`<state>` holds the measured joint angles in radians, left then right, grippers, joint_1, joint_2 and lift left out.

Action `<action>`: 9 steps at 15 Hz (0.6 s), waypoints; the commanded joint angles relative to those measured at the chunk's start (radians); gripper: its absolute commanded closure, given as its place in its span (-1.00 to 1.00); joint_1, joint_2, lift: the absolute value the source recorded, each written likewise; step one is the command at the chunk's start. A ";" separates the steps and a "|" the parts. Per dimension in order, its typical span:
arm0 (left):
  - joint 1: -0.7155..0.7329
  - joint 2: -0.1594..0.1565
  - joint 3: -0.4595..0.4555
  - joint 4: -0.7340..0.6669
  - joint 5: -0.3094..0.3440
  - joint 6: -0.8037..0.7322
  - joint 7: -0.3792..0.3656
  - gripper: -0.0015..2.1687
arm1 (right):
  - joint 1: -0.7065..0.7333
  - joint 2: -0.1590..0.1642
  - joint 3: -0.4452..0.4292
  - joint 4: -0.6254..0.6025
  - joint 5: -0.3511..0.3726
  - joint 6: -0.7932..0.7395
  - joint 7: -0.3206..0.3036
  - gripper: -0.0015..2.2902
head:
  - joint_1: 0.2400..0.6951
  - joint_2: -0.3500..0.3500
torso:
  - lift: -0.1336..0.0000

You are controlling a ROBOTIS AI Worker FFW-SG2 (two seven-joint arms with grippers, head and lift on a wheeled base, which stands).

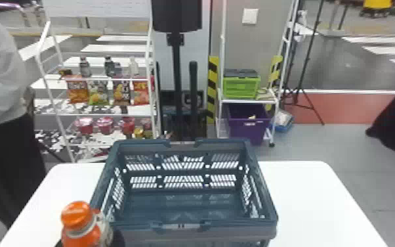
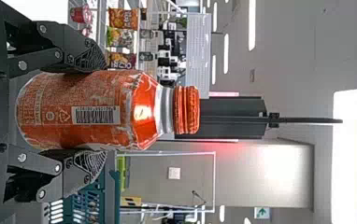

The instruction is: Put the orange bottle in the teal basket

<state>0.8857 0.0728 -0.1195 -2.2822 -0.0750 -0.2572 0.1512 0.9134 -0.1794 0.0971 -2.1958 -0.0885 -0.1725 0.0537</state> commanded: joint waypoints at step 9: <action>-0.488 0.134 0.060 -0.092 0.032 0.861 -0.205 -0.42 | -0.008 0.046 -0.030 0.041 0.013 0.009 0.000 -0.89 | 0.14 0.00 | 1.00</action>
<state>0.4897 0.1845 -0.0623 -2.3869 -0.0531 0.4883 -0.0293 0.9055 -0.1420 0.0720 -2.1634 -0.0776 -0.1637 0.0537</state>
